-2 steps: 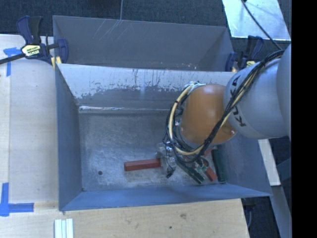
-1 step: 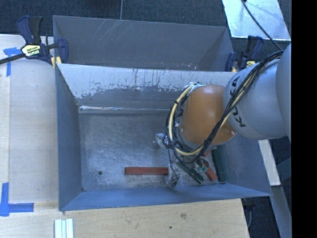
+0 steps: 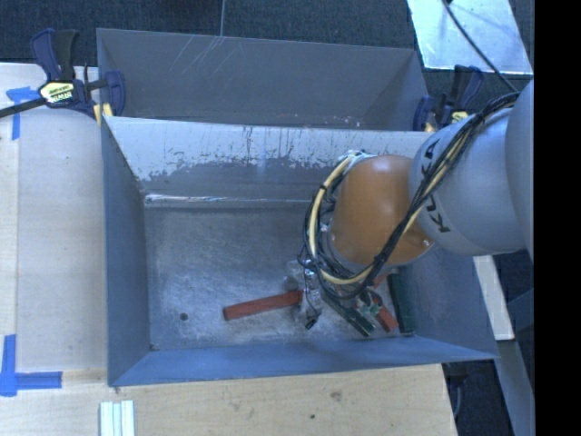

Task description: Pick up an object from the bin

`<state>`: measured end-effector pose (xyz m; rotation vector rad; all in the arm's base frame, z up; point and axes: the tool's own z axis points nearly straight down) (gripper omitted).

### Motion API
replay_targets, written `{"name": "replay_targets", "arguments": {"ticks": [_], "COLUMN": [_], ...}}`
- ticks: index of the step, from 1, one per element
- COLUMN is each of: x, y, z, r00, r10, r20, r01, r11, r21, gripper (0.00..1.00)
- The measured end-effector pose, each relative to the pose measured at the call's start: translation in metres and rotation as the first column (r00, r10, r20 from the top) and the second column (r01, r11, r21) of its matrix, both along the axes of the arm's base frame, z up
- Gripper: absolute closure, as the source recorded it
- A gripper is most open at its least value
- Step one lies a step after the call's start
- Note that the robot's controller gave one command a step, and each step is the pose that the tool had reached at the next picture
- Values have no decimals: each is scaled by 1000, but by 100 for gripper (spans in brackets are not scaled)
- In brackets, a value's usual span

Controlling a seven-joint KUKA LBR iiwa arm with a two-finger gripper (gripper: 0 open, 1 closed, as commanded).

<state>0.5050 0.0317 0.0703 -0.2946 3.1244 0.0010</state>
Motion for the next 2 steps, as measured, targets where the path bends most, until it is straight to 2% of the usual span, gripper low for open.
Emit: {"name": "replay_targets", "arguments": {"ticks": [1,2], "x": [0,11], "y": [-105,-87], "z": [2,139], "r00": [997,994], "r10": [-82,-106], "r20": [-5,9], "r01": [82,106], "r11": [997,994], "r21": [-2,-1], "gripper": [100,100]}}
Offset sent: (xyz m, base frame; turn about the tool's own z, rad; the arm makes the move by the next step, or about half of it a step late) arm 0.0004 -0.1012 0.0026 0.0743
